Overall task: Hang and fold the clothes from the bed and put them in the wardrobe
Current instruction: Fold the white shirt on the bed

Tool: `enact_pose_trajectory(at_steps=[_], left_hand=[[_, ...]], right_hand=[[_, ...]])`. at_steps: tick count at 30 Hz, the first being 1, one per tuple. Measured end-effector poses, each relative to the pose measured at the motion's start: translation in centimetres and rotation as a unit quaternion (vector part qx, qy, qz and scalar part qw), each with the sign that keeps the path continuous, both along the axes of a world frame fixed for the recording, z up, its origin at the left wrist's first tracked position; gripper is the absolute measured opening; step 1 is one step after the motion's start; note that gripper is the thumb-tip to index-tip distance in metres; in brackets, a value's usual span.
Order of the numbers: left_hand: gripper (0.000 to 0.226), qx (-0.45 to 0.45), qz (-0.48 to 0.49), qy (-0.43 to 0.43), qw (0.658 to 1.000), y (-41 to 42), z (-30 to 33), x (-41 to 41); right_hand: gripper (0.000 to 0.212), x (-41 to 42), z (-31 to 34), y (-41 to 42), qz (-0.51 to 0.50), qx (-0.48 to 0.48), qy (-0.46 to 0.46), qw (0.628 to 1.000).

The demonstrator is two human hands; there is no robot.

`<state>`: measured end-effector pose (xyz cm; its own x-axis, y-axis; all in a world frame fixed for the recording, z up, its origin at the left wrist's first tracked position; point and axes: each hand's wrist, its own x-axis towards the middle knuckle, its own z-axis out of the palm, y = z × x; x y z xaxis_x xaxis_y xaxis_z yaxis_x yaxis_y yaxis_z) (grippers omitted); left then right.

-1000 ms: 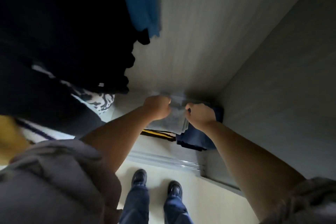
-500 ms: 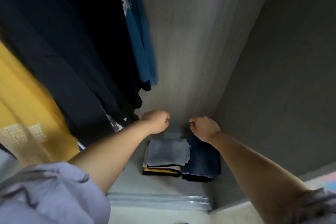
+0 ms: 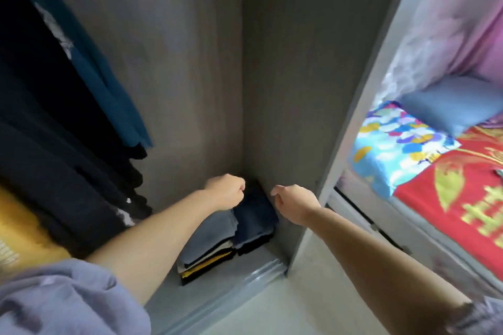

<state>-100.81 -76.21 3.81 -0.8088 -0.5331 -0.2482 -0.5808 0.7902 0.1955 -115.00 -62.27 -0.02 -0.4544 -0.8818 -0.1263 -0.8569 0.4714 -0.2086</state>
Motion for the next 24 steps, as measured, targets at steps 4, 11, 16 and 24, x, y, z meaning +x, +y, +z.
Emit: enact_pose_trajectory(at_steps=[4,11,16,24], left_hand=[[0.034,0.005,-0.097,-0.006,0.995,7.4,-0.6,-6.9],[0.032,0.024,-0.255,-0.015,0.967,25.7,-3.0,-19.8],[0.029,0.033,-0.369,-0.006,0.929,41.2,-4.1,-26.2],[0.025,0.036,-0.463,-0.030,0.885,52.0,-4.9,-34.7]], right_hand=[[0.033,-4.7,0.8,9.9,-0.092,0.006,0.001,0.996],[0.029,-10.5,-0.4,33.6,-0.260,0.066,-0.017,0.963],[0.028,-13.1,-0.5,50.1,-0.324,0.139,0.014,0.936],[0.026,-17.6,-2.5,60.6,-0.422,0.082,-0.020,0.903]])
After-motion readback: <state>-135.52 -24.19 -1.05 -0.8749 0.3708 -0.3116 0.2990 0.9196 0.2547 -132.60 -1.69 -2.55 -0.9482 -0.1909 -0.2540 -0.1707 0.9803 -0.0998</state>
